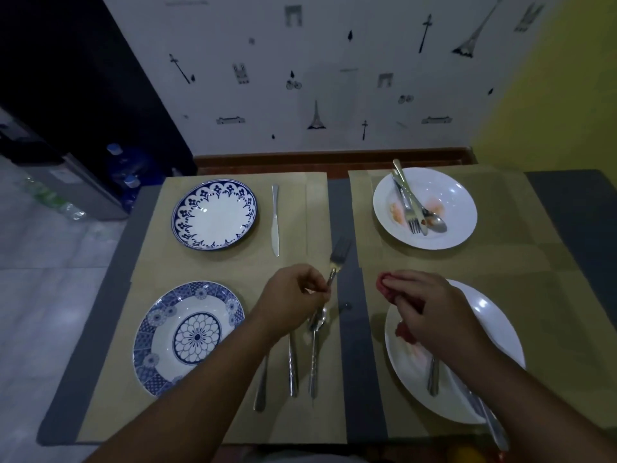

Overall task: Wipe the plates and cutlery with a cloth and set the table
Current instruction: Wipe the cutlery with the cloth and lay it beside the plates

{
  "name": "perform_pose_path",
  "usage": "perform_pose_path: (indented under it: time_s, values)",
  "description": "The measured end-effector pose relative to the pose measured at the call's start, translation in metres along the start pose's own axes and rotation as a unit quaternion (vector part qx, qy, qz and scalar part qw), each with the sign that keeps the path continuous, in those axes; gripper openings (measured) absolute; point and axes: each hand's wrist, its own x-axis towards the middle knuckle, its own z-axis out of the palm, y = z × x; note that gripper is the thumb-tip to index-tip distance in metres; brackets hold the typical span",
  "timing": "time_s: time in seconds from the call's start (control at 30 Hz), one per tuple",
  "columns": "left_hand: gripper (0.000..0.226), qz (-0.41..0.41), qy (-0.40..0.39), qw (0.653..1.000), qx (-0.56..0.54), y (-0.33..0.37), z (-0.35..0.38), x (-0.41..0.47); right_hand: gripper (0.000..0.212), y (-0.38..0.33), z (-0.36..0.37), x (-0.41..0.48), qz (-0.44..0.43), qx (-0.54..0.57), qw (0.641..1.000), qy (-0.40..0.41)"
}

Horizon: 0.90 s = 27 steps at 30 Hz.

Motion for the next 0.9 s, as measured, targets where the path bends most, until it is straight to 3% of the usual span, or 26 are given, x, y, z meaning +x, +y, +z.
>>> perform_pose_path:
  time_s: [0.13, 0.2, 0.33, 0.43, 0.5, 0.7, 0.83, 0.9]
  values:
    - [0.024, 0.065, -0.016, 0.986, 0.154, 0.000, -0.024, 0.034, 0.039, -0.001, 0.001, 0.010, -0.010, -0.019, 1.000, 0.013]
    - [0.020, 0.130, -0.040, 0.954, 0.267, 0.003, -0.038, 0.061, 0.038, 0.000, 0.003, 0.014, -0.001, -0.020, 1.000, 0.012]
    - [0.024, 0.276, -0.122, 0.821, 0.484, 0.010, -0.055, 0.118, 0.039, 0.000, 0.011, 0.021, 0.041, -0.004, 0.999, 0.004]
    - [0.028, 0.302, -0.186, 0.730, 0.583, 0.017, -0.060, 0.151, 0.041, -0.006, 0.020, 0.027, 0.040, -0.014, 0.999, 0.003]
    - [0.029, 0.295, -0.214, 0.690, 0.625, 0.018, -0.061, 0.170, 0.041, -0.009, 0.028, 0.031, 0.046, -0.003, 0.999, 0.001]
    - [0.038, 0.298, -0.220, 0.673, 0.640, 0.000, -0.061, 0.202, 0.045, -0.017, 0.046, 0.038, 0.060, -0.010, 0.998, -0.018]
    - [0.052, 0.322, -0.191, 0.708, 0.598, -0.018, -0.057, 0.204, 0.045, -0.019, 0.054, 0.043, 0.078, -0.019, 0.996, -0.031]
    - [0.052, 0.313, -0.161, 0.754, 0.555, -0.026, -0.056, 0.197, 0.045, -0.019, 0.058, 0.045, 0.077, -0.019, 0.996, -0.030]
